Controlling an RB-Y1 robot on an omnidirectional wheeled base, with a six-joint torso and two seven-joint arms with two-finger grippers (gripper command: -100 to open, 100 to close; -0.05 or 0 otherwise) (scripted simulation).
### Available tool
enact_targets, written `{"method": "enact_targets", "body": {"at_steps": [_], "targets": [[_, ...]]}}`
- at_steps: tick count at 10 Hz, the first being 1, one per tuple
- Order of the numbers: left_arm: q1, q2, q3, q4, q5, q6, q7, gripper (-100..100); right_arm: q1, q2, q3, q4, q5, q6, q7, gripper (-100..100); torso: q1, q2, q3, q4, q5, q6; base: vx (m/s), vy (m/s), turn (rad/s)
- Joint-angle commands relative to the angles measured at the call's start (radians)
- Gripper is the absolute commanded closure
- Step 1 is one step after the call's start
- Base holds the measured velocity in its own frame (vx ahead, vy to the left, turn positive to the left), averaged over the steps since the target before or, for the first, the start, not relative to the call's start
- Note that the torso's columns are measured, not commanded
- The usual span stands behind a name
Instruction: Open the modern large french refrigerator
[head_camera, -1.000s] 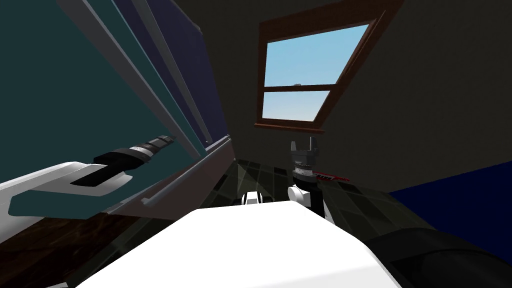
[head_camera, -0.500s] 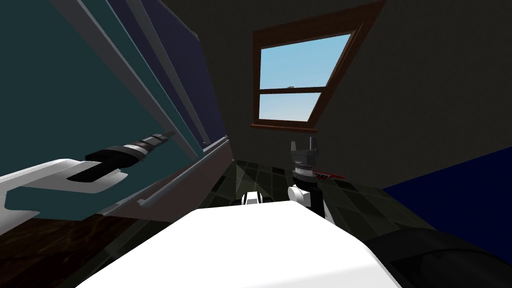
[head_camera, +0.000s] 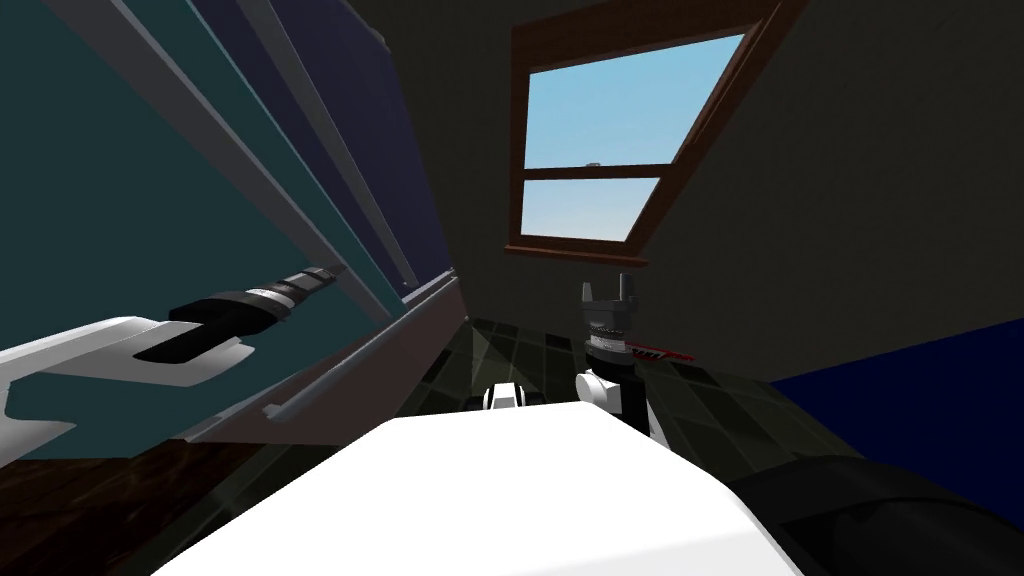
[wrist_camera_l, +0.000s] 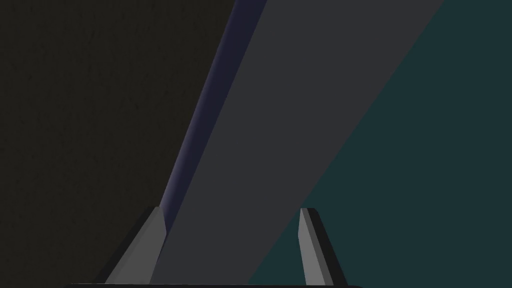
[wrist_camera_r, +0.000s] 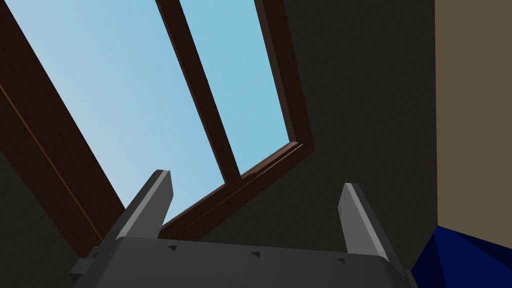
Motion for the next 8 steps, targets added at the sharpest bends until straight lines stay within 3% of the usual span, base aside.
{"method": "enact_targets", "body": {"at_steps": [1, 7, 8], "targets": [[0.003, 0.015, -0.015, -0.054, 0.006, -0.042, 0.013, 100, 0.0, 0.0, 0.0, 0.0, 0.0, 0.0, 0.0, 0, 0.001, 0.002, 0.001, 0.001, 0.001, -0.002, -0.212, 0.075, -0.041], [0.024, 0.036, -0.032, -0.181, 0.013, -0.11, 0.03, 100, 0.0, 0.0, 0.0, 0.0, 0.0, 0.0, 0.0, 0, -0.001, -0.004, -0.003, 0.002, -0.003, -0.003, -0.145, 0.065, -0.001], [0.021, 0.033, -0.04, -0.171, 0.009, -0.093, 0.023, 100, 0.0, 0.0, 0.0, 0.0, 0.0, 0.0, 0.0, 0, -0.002, -0.003, -0.002, 0.003, -0.003, -0.003, -0.07, 0.026, -0.021]]}}
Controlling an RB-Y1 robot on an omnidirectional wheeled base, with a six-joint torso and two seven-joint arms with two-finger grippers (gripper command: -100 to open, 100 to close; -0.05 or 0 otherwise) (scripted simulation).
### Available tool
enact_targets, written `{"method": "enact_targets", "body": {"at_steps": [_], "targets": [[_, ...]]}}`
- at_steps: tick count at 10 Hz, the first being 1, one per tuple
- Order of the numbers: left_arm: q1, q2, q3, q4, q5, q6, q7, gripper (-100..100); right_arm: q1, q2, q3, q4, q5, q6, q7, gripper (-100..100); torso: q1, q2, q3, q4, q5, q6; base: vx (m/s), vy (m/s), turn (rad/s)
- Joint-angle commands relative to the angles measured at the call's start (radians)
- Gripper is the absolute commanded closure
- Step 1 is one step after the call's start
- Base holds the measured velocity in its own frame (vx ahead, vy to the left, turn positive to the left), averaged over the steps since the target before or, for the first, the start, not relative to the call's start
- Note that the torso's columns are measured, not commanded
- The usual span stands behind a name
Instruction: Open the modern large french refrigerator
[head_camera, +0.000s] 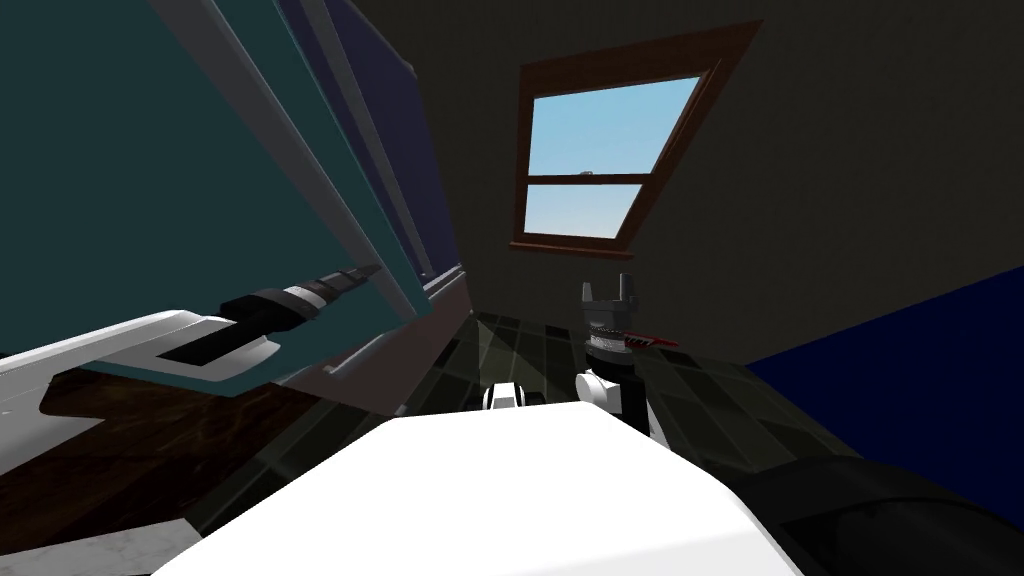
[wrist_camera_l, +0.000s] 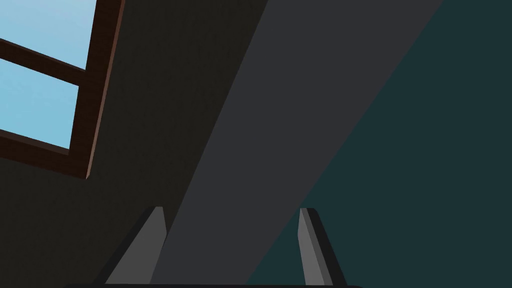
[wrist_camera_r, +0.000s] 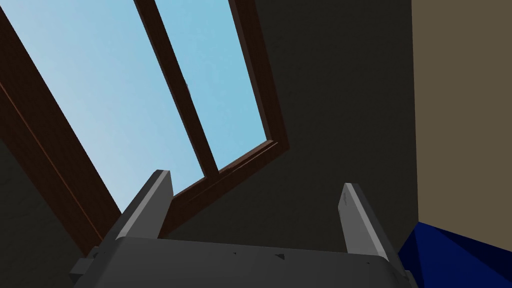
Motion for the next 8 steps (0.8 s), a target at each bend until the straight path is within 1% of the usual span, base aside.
{"method": "enact_targets", "body": {"at_steps": [1, 2, 3, 4, 6, 7, 8], "targets": [[0.008, 0.005, -0.01, -0.046, 0.0, -0.03, 0.003, 100, 0.0, 0.0, 0.0, 0.0, 0.0, 0.0, 0.0, 0, 0.001, -0.004, -0.002, 0.0, 0.0, -0.002, -0.092, 0.061, 0.01], [0.008, 0.005, -0.01, -0.046, 0.0, -0.03, 0.003, 100, 0.0, 0.0, 0.0, 0.0, 0.0, 0.0, 0.0, 0, 0.002, -0.003, -0.002, -0.002, 0.0, 0.001, -0.123, 0.099, -0.014], [0.011, 0.008, -0.012, -0.067, 0.001, -0.042, 0.004, 100, 0.0, 0.0, 0.0, 0.0, 0.0, 0.0, 0.0, 0, 0.003, -0.002, -0.001, -0.002, 0.002, 0.001, -0.11, 0.104, -0.025], [0.016, 0.013, -0.017, -0.109, 0.002, -0.066, 0.008, 100, 0.0, 0.0, 0.0, 0.0, 0.0, 0.0, 0.0, 0, 0.003, -0.002, 0.0, -0.002, 0.002, 0.0, -0.127, 0.147, 0.01], [0.022, 0.017, -0.022, -0.151, 0.003, -0.09, 0.011, 100, 0.0, 0.0, 0.0, 0.0, 0.0, 0.0, 0.0, 0, 0.004, 0.0, 0.001, -0.002, 0.003, 0.001, -0.157, 0.153, -0.026], [0.027, 0.022, -0.027, -0.193, 0.004, -0.113, 0.014, 100, 0.0, 0.0, 0.0, 0.0, 0.0, 0.0, 0.0, 0, 0.003, 0.0, 0.0, 0.0, 0.001, -0.001, -0.214, 0.156, -0.013], [0.027, 0.022, -0.027, -0.193, 0.004, -0.113, 0.014, 100, 0.0, 0.0, 0.0, 0.0, 0.0, 0.0, 0.0, 0, 0.004, 0.002, 0.002, 0.0, 0.002, -0.001, -0.162, 0.128, -0.031]]}}
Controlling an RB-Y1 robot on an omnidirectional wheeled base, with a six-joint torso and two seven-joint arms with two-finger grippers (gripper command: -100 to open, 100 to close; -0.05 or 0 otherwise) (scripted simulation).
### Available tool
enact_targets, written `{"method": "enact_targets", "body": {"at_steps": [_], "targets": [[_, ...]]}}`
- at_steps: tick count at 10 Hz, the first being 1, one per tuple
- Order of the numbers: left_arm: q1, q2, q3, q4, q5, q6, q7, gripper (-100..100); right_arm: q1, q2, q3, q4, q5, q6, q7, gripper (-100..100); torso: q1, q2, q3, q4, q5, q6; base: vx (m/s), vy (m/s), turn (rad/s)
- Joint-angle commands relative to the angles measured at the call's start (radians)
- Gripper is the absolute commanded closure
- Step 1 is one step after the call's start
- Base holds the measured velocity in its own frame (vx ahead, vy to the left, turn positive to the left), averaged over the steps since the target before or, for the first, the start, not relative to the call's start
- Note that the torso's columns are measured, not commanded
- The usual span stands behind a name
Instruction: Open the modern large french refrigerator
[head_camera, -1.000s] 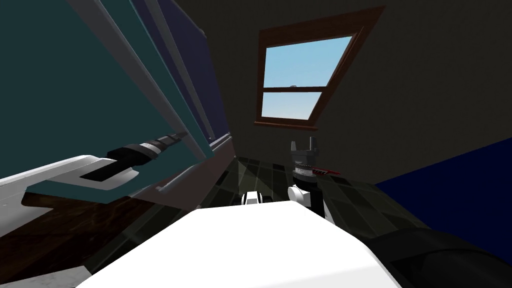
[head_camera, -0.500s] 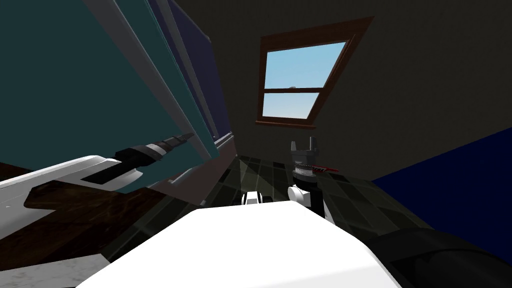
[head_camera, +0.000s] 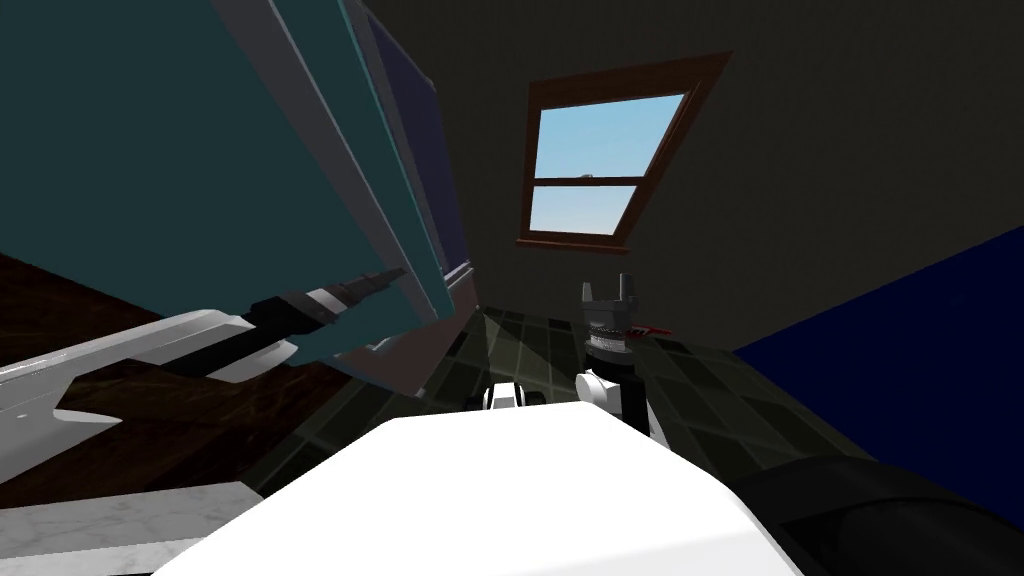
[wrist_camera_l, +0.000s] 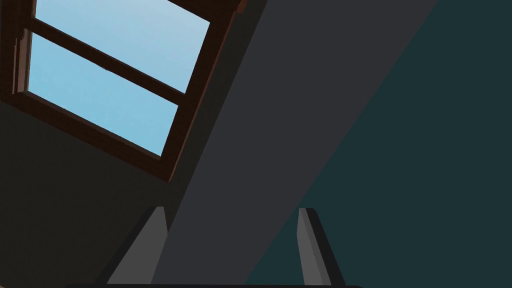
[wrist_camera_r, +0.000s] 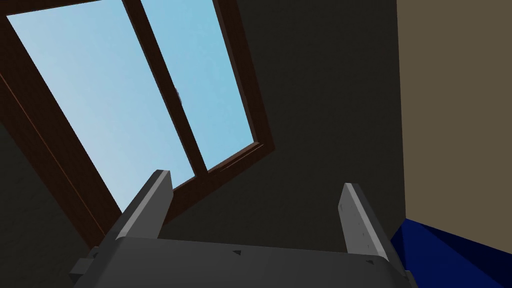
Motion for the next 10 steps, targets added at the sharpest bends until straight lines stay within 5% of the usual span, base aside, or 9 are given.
{"method": "enact_targets", "body": {"at_steps": [1, 7, 8, 10], "targets": [[0.006, 0.002, 0.0, -0.059, 0.001, -0.021, 0.003, 100, 0.0, 0.0, 0.0, 0.0, 0.0, 0.0, 0.0, 0, -0.001, -0.001, 0.0, 0.0, 0.0, -0.002, -0.089, 0.076, 0.011], [0.048, 0.014, -0.013, -0.197, -0.004, -0.107, 0.0, 100, 0.0, 0.0, 0.0, 0.0, 0.0, 0.0, 0.0, 0, 0.001, -0.001, 0.0, -0.002, 0.002, -0.002, -0.086, 0.142, -0.016], [0.061, 0.058, 0.043, -0.202, 0.02, -0.065, 0.036, -100, 0.0, 0.0, 0.0, 0.0, 0.0, 0.0, 0.0, 0, -0.001, 0.0, 0.0, 0.0, 0.0, 0.0, -0.02, 0.097, 0.112], [0.056, 0.098, 0.077, -0.221, 0.043, -0.046, 0.07, -100, 0.0, 0.0, 0.0, 0.0, 0.0, 0.0, 0.0, 0, -0.006, -0.012, -0.008, -0.005, -0.001, 0.002, 0.031, 0.004, 0.118]]}}
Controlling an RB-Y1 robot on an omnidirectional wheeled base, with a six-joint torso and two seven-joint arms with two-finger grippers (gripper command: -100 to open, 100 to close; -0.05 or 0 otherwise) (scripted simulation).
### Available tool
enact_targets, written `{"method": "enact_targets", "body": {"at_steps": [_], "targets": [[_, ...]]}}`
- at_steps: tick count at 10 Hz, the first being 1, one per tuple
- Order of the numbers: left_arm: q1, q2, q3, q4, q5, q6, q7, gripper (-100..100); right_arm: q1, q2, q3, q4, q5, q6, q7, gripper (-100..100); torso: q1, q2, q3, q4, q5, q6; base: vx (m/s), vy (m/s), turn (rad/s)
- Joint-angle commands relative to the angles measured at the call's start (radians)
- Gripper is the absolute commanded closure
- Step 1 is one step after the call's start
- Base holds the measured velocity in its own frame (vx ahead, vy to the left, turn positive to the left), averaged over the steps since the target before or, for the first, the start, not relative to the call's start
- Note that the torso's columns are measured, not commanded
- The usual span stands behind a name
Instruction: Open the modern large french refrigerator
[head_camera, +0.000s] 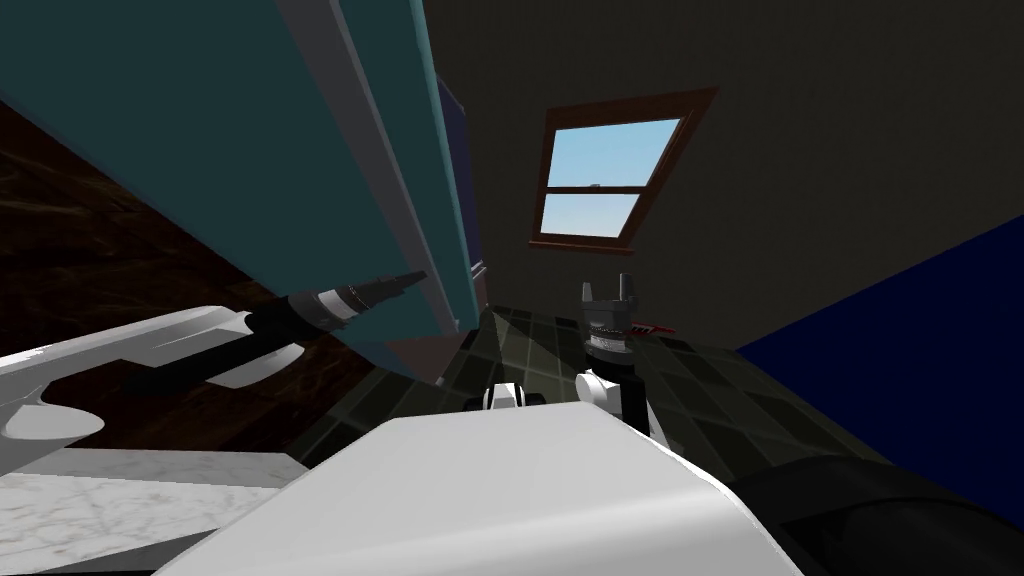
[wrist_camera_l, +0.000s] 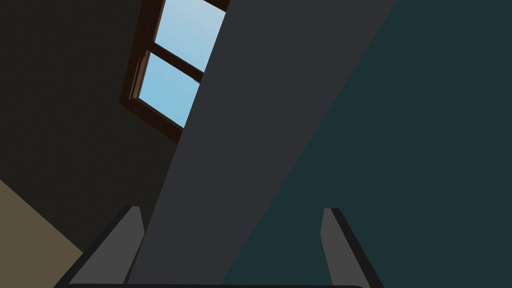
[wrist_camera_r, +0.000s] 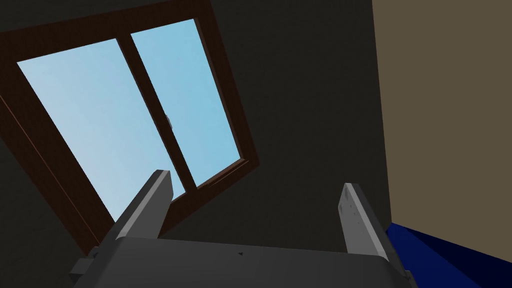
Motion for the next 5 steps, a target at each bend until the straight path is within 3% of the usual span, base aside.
{"method": "enact_targets", "body": {"at_steps": [1, 3, 4, 5], "targets": [[-0.013, 0.052, 0.043, -0.017, 0.031, 0.027, 0.044, -100, 0.0, 0.0, 0.0, 0.0, 0.0, 0.0, 0.0, 0, 0.002, -0.004, -0.003, -0.002, 0.0, 0.001, 0.034, -0.008, 0.081], [-0.018, 0.093, 0.078, -0.036, 0.053, 0.046, 0.077, -100, 0.0, 0.0, 0.0, 0.0, 0.0, 0.0, 0.0, 0, 0.008, -0.001, -0.001, -0.001, 0.003, 0.0, 0.03, 0.007, 0.097], [-0.019, 0.076, 0.056, -0.033, 0.044, 0.038, 0.062, -100, 0.0, 0.0, 0.0, 0.0, 0.0, 0.0, 0.0, 0, 0.009, 0.001, 0.001, -0.001, 0.003, 0.0, 0.014, 0.007, 0.006], [-0.021, 0.078, 0.056, -0.034, 0.045, 0.041, 0.064, 0, 0.0, 0.0, 0.0, 0.0, 0.0, 0.0, 0.0, 0, 0.009, 0.004, 0.003, 0.0, 0.004, 0.0, 0.0, 0.0, 0.0]]}}
